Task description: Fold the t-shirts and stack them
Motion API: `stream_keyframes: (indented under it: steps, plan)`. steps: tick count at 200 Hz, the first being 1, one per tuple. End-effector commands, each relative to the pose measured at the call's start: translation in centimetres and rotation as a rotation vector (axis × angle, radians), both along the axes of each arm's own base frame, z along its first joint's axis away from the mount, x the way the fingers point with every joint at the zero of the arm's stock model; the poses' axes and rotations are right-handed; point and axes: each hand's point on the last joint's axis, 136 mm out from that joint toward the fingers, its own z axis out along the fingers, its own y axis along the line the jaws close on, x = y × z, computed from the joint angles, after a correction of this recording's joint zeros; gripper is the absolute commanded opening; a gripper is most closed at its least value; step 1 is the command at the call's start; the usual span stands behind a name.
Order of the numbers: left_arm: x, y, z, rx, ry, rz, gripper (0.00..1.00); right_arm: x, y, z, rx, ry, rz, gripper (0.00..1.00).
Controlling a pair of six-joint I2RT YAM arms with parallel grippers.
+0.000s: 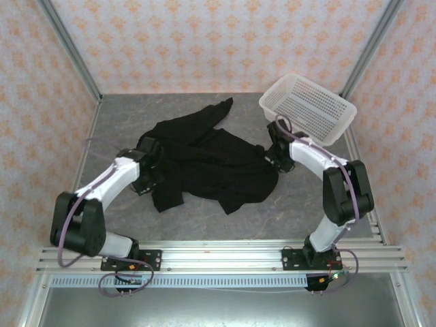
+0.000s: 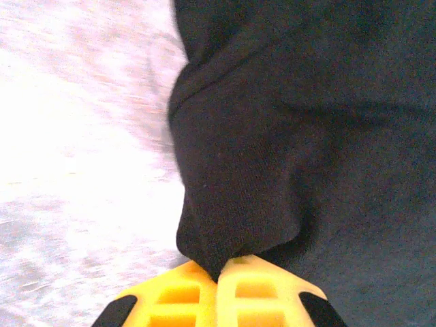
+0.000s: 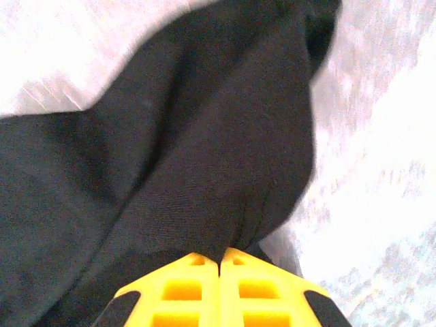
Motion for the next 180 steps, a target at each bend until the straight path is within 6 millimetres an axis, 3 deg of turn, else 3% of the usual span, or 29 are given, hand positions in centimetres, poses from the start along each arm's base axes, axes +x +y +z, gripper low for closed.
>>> stream_keyframes:
  steps: [1,38,52,65,73,92,107,119,138,150,180]
  plan:
    - [-4.0,3.5,0.9,0.092,0.065,0.065,0.0,1.7,-2.6,2.0,-0.147,0.011,0.029,0.0]
    - [-6.8,6.1,1.6,0.15,0.095,0.144,0.02,4.5,-2.4,3.7,-0.16,-0.014,0.052,0.0]
    - [-7.1,6.7,2.0,0.178,0.1,0.17,0.21,5.0,-2.2,4.0,-0.157,-0.014,0.054,0.0]
    - [-7.0,7.2,2.8,0.205,0.082,0.199,0.52,5.0,-2.0,4.3,-0.148,-0.01,0.057,0.0]
    - [-6.5,7.1,3.3,0.195,0.051,0.204,0.6,4.8,-1.9,4.5,-0.143,-0.009,0.057,0.0]
    - [-4.2,5.4,4.0,0.097,-0.043,0.15,0.62,3.7,-2.0,5.3,-0.142,-0.017,0.06,0.37]
    - [-2.7,3.5,4.2,0.028,-0.062,0.079,0.62,2.2,-2.3,6.2,-0.147,-0.027,0.057,0.51]
    - [-1.6,1.7,4.2,0.009,-0.052,-0.008,0.64,0.7,-2.2,6.8,-0.141,-0.04,0.059,0.55]
    - [-0.3,-1.4,3.2,0.006,-0.003,-0.138,0.68,-2.0,-0.9,6.0,-0.105,-0.026,0.087,0.56]
    - [0.3,-2.8,2.3,0.026,0.032,-0.189,0.69,-3.5,0.9,5.0,-0.055,-0.011,0.119,0.56]
    - [2.7,-3.7,0.4,0.097,0.085,-0.23,0.69,-6.0,6.6,2.0,0.048,0.04,0.205,0.56]
